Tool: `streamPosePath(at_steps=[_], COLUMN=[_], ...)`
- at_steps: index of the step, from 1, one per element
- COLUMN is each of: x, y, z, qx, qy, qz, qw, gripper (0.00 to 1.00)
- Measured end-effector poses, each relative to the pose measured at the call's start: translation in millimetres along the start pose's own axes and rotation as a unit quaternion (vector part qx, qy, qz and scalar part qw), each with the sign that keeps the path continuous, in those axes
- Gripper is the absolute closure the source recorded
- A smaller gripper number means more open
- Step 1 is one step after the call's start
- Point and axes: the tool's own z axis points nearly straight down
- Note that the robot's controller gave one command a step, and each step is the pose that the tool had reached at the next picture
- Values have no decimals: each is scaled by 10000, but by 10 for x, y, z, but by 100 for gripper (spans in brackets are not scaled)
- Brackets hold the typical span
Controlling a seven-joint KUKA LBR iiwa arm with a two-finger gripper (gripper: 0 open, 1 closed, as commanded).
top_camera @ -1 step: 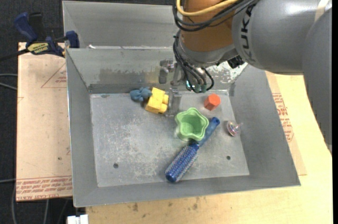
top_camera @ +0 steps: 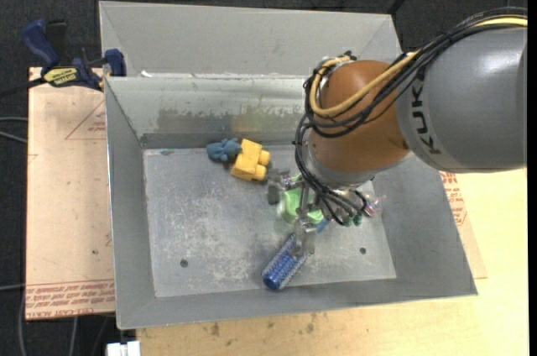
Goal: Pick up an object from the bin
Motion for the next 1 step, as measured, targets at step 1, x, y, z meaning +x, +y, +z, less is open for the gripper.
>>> streamPosePath(at_steps=[1], x=[266], y=[12], z=[743], qx=[-2], qy=[-12], qz=[-948], qw=[9955], gripper=[0])
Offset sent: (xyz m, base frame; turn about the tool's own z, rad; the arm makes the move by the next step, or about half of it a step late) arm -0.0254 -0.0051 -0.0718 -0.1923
